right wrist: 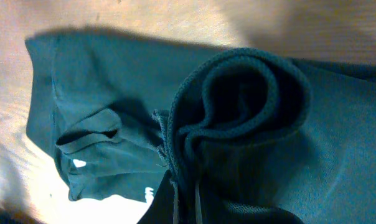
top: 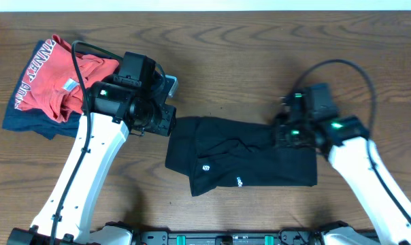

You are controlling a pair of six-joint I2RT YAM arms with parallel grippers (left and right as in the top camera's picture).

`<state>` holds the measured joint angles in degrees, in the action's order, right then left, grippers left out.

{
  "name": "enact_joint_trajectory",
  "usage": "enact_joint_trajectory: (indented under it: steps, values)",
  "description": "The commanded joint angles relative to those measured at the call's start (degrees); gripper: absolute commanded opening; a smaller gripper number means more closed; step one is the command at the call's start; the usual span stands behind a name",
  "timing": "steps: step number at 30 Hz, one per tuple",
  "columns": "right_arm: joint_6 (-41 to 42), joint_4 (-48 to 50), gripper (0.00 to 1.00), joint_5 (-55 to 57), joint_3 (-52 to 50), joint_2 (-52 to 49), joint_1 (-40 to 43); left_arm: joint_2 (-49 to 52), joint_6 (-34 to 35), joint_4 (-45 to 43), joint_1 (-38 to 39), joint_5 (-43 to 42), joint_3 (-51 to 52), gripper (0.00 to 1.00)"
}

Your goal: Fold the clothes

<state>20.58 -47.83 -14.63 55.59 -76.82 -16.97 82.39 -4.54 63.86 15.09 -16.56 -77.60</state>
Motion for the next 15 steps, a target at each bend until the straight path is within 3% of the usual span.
enact_joint_trajectory:
  steps: [1,4,6,12,15]
  values:
    - [4.31,1.38,0.01,-0.20,-0.63,-4.33,-4.57,-0.81,0.28,0.15,-0.31,-0.55,-1.11,0.40]
    - [4.33,1.99,0.31,-0.20,-0.63,-5.88,-6.64,-0.81,0.28,0.15,-0.31,-0.52,-1.11,0.43]
    - [4.70,2.14,0.41,-0.17,-0.35,-5.05,-6.99,-0.81,0.26,0.13,-0.31,-0.31,-1.09,0.46]
    - [4.70,1.90,0.45,2.51,0.24,2.16,-5.07,-0.79,1.29,0.57,-0.31,3.85,-0.09,0.51]
    - [6.05,-0.04,0.33,6.71,0.24,5.09,-3.21,-0.61,3.34,0.52,-0.31,4.17,1.86,0.57]
